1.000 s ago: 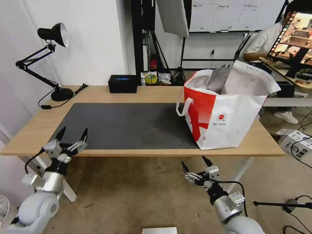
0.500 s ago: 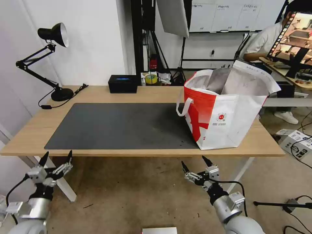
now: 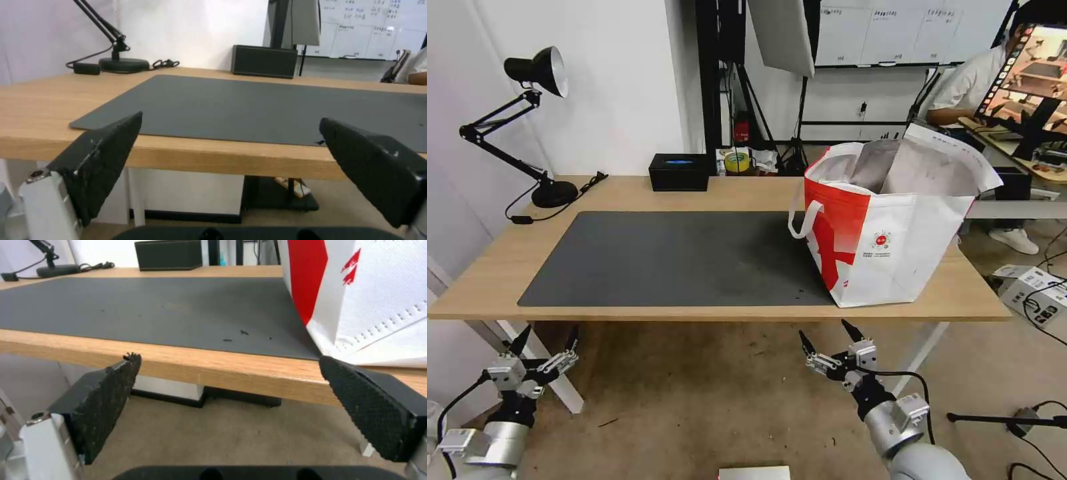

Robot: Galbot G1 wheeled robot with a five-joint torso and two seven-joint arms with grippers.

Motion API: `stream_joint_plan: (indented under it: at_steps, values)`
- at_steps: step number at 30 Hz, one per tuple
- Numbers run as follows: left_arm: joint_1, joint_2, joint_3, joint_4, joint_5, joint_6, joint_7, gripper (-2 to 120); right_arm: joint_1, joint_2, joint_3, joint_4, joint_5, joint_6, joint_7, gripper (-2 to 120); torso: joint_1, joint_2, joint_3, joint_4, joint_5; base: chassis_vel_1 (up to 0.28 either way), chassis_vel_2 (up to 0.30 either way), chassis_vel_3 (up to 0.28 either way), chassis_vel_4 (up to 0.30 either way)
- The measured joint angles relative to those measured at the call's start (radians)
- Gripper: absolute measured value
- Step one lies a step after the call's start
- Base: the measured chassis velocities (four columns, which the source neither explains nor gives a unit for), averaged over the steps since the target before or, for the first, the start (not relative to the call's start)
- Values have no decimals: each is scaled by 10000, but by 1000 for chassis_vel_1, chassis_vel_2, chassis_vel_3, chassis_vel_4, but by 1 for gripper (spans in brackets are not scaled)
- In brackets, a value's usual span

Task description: Pick up the trash from the table and place it into the takeout bag.

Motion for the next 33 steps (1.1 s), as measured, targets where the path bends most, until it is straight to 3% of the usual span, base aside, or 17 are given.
stream_joint_plan:
  at_steps: [33]
  values:
    - [-31, 21, 33, -20, -14, 18, -12, 100, 0, 0, 0, 0, 0, 0, 0, 100, 0, 1, 0, 0, 0, 0, 0, 0, 0]
